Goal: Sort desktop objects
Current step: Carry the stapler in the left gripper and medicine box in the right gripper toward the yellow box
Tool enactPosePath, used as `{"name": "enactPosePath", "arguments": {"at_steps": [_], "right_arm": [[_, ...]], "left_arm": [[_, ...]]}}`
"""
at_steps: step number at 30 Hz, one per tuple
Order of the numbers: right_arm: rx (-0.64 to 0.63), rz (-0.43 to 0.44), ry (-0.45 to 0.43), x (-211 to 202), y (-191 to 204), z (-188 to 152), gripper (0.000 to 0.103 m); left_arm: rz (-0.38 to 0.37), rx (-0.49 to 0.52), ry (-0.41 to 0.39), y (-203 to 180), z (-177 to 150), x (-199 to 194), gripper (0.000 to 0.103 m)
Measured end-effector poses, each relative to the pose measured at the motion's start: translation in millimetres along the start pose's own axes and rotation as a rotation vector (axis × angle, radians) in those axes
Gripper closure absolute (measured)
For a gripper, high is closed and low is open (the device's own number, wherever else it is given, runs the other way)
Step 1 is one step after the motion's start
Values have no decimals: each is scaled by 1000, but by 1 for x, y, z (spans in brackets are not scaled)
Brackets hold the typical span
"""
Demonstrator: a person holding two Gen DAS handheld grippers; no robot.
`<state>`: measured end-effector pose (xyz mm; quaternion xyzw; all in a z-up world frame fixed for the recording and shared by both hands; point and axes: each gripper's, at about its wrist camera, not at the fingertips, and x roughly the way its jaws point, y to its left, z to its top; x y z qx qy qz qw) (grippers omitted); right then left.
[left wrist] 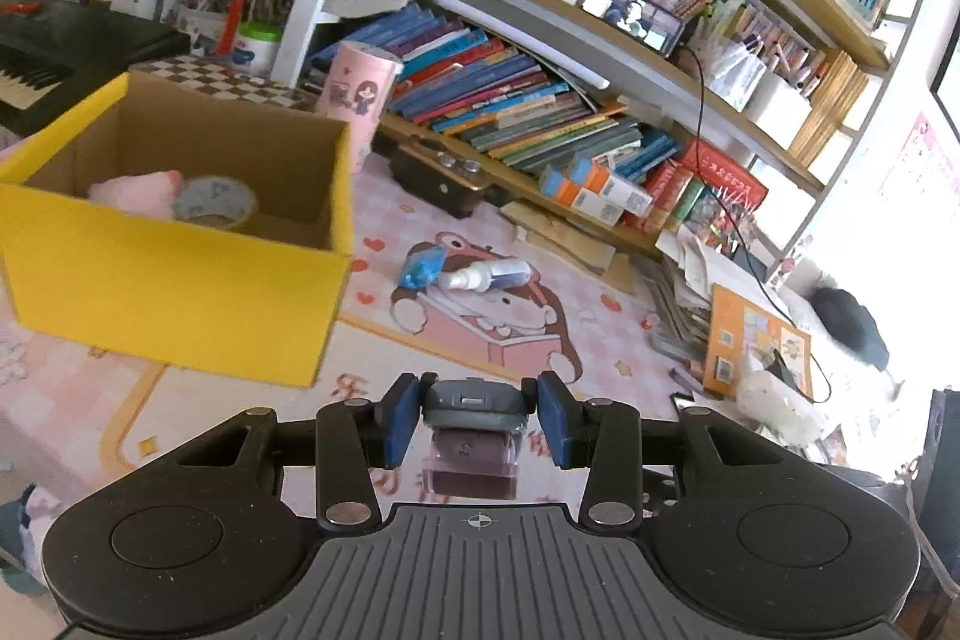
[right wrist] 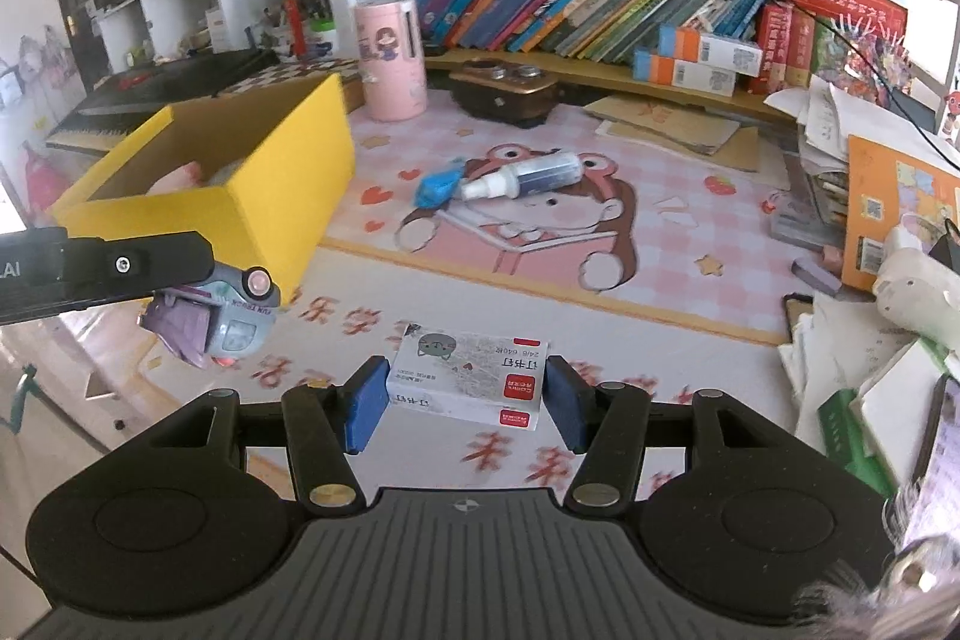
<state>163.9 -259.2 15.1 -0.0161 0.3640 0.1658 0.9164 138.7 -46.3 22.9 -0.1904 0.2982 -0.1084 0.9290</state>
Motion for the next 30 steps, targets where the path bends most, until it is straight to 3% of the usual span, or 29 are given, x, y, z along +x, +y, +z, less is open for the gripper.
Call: {"name": "enactPosePath", "arguments": {"at_steps": [30], "right_arm": [[-32,49,-3,-43,152,-58,50]], "left_arm": [[3,-39,-18,100,-32,-127,62]]}}
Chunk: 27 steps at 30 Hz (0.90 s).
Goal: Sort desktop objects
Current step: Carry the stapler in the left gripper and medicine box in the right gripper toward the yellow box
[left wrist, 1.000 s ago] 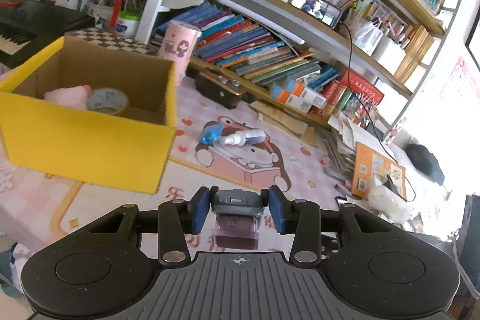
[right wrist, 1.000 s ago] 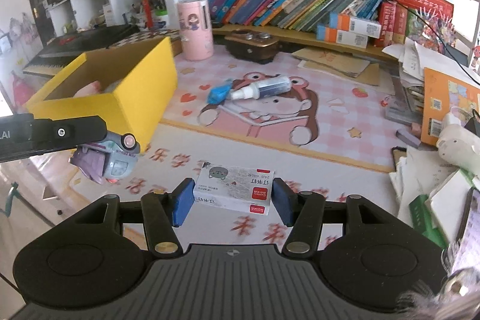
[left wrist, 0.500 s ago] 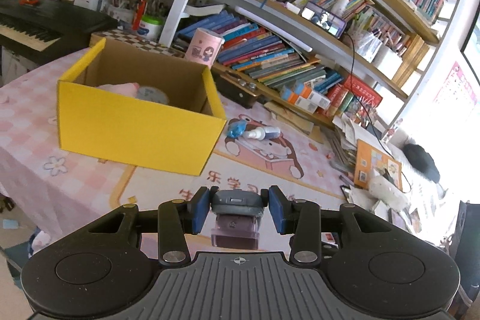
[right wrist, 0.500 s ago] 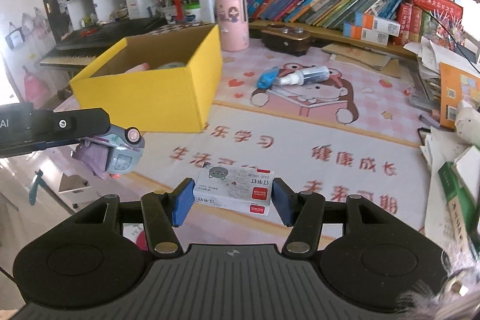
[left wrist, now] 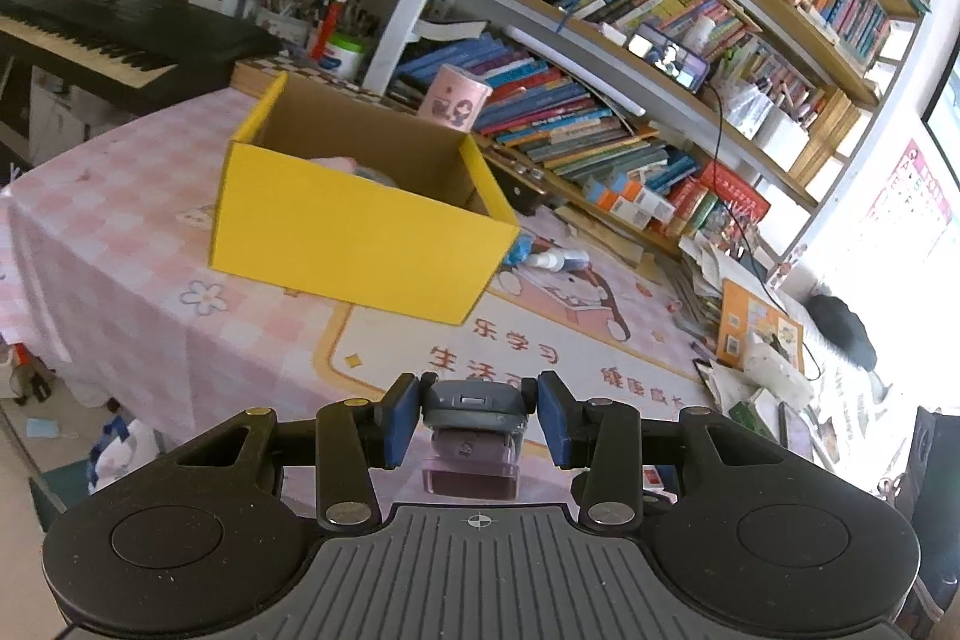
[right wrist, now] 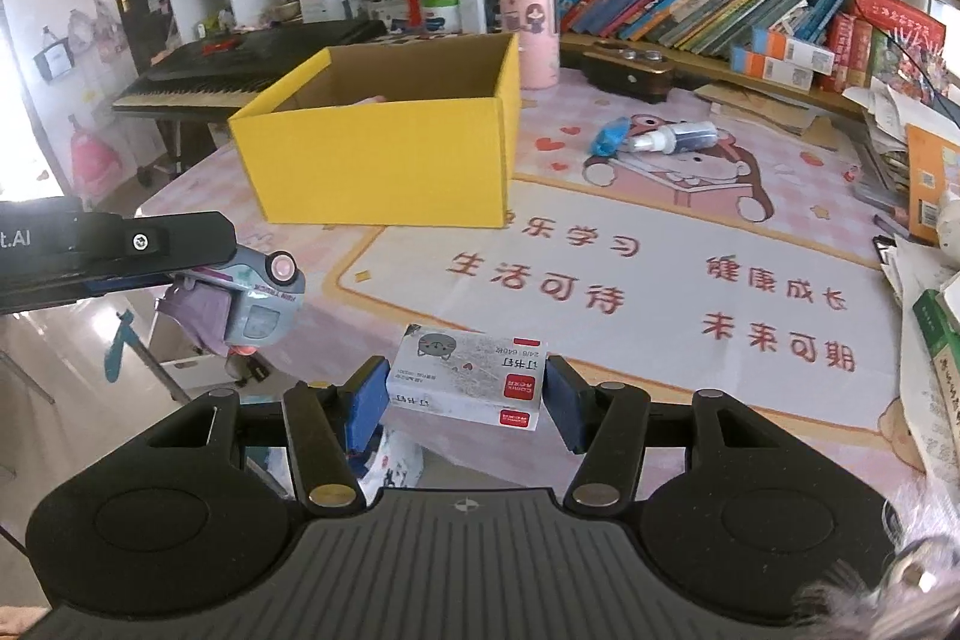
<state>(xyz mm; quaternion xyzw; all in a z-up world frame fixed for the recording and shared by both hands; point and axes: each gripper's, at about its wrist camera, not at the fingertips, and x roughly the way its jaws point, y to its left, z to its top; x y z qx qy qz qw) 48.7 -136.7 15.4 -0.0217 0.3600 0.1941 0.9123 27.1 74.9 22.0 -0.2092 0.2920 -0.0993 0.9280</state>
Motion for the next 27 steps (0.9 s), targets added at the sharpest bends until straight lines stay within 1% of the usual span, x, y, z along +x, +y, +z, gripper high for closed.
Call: {"name": "enactPosePath", "arguments": {"at_steps": [7,13,16,20,27], "right_arm": [[-63,60,-9,2,30,4,50],[-109,80,-52,7,42,22,50],[-102,92,-60,16,42,36,50],[-106,116,-103,28,40,58,50],[-111,141,-197,56,22,115,50]], "left_arm": [[40,-36,-44,22,1,-23,62],[69,-57,-96,32,15,-24,62],[72,-73,-139,34,28,-21,62],[60,-53,-205,30,54,-12,62],[73,-10,-279,22,101,21,62]]}}
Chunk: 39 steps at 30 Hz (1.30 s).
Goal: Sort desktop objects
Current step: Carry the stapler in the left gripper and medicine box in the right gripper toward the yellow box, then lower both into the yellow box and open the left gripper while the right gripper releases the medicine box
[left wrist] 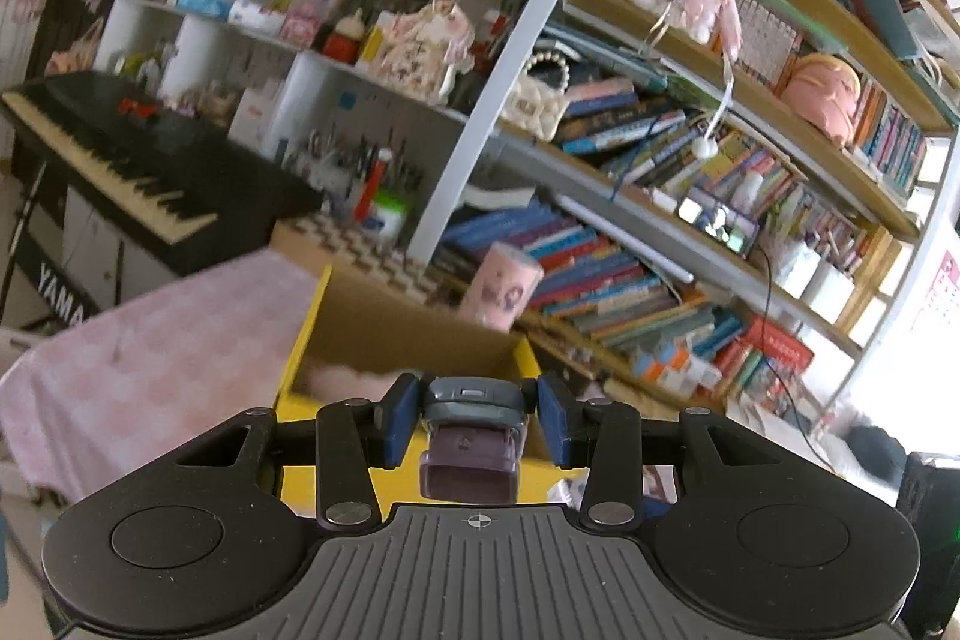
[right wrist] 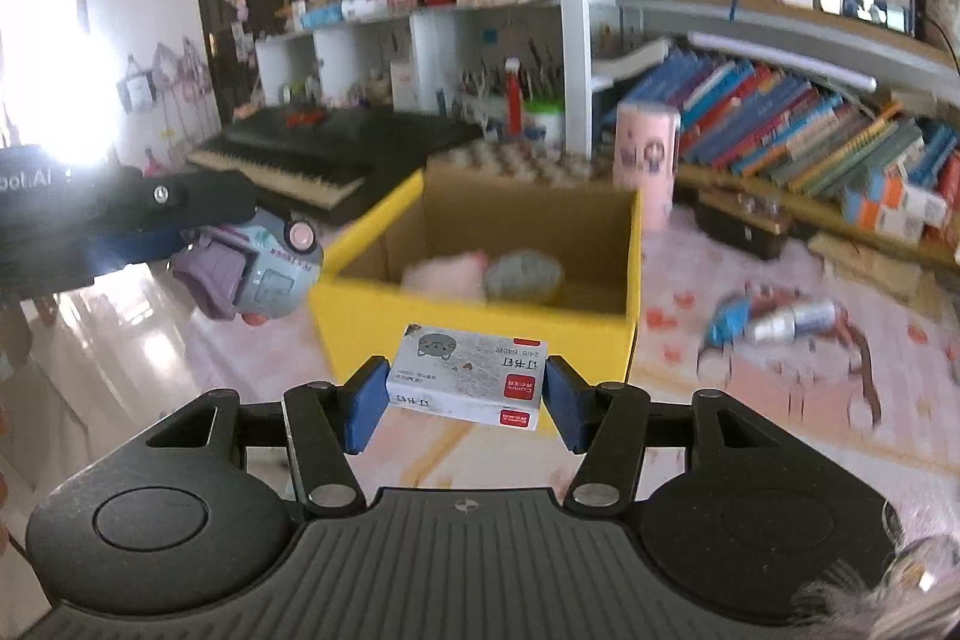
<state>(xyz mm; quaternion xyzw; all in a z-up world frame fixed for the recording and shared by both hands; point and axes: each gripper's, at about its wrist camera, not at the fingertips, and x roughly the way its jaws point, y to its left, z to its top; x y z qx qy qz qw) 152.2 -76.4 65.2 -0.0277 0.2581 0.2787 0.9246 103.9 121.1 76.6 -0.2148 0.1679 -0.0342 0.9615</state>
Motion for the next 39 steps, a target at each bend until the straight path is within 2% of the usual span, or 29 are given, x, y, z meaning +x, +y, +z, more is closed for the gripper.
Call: {"name": "enactPosePath", "arguments": {"at_steps": [6,12,20,26,35,39], "right_arm": [[-54,9,-39,41,-26,39,50],[-120,40,6,91,-43,54,50],[-323,92,99,146,-44,51,50],[-420,120,179,171,-47,41,50],[-357,159,233,187,-64,37,48],[-338,154,205,181,-66,36,44]], "left_arm": [[41,10,-37,-7,19,44,62],[136,23,-4,-6,18,90,62],[245,66,93,-1,2,140,62],[287,115,178,-4,-12,167,62],[300,176,209,-19,-25,182,62],[300,178,201,-24,-25,180,59]]}}
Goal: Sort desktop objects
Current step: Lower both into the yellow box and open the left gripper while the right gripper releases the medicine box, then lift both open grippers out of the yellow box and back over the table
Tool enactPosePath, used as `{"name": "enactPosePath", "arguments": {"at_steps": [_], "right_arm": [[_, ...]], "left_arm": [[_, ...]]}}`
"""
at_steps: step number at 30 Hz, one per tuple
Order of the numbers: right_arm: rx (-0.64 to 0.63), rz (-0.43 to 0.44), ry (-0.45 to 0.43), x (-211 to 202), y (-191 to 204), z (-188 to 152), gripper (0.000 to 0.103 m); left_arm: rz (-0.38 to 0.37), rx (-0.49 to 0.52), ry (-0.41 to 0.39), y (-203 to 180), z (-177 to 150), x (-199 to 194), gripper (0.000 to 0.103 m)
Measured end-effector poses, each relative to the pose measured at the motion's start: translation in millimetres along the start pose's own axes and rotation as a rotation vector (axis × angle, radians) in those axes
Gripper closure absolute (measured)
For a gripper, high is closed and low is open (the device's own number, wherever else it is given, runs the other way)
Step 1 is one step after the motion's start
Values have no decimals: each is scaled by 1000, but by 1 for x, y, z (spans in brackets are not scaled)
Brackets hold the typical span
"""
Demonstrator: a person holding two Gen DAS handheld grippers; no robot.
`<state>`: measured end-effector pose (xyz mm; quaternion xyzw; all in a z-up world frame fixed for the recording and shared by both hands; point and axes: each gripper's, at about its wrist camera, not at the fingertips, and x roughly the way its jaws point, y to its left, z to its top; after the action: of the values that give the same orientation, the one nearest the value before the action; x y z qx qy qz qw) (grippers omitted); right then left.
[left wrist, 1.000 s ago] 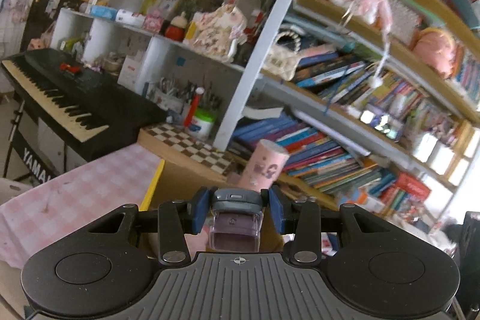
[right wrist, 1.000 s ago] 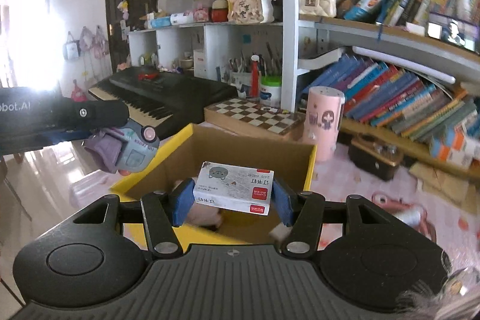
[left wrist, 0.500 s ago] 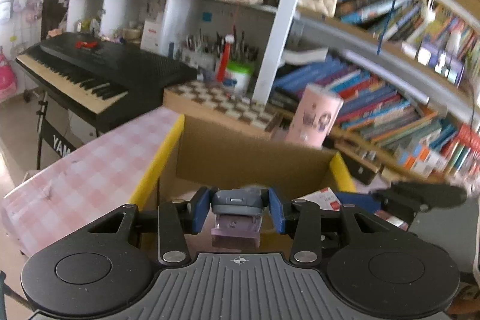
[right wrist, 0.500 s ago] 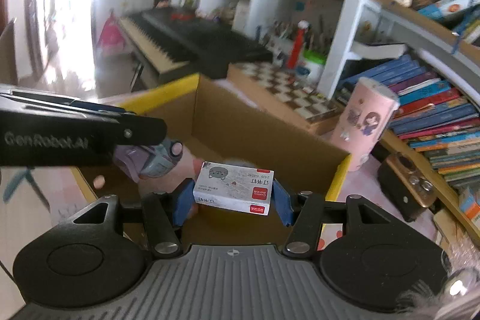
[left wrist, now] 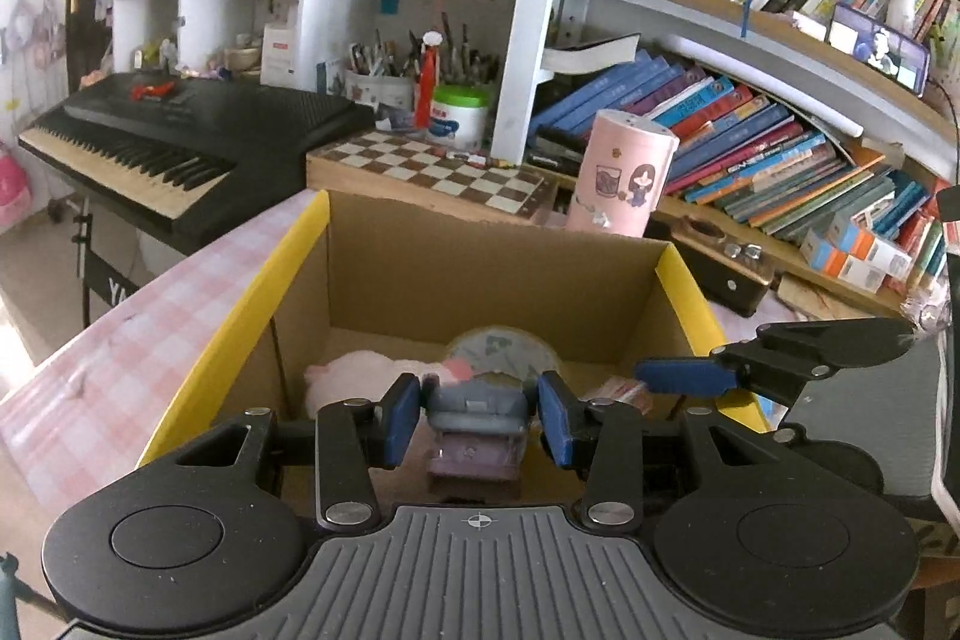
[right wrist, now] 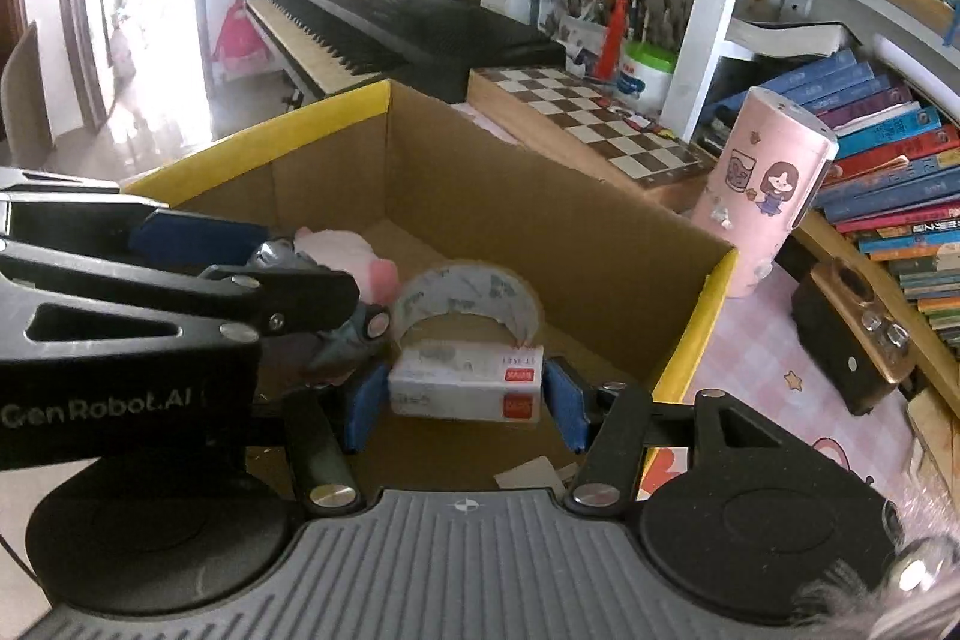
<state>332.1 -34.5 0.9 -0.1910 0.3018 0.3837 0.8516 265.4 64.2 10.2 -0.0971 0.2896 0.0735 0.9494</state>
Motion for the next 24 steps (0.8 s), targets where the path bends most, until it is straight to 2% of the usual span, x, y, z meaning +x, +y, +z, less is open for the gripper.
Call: {"name": "enactPosePath", "arguments": {"at_steps": [3,7,10,12,15,20,24], "right_arm": [[21,-11,-45,-14,-1,1,41],[73,-46,-114,-41,-6,2,41],[125,-98,-172,-67,-10,-1,35],[155,-134,-208,-83,-13,-5,33],[187,-205,-253,-104,-14,-14,30],[291,-314,-283,-130,-10,-35,28],[324,-392,-282,-143,4,-55,28]], "left_arm": [[-1,-1,-40,-1,4,-10,52],[-15,-7,-110,-1,11,-32,48],[-14,-21,-163,1,16,-51,37],[-1,-30,-194,3,17,-64,25],[12,-17,-229,3,16,-81,16],[9,0,-274,4,7,-105,8],[13,22,-270,5,-7,-115,6]]}}
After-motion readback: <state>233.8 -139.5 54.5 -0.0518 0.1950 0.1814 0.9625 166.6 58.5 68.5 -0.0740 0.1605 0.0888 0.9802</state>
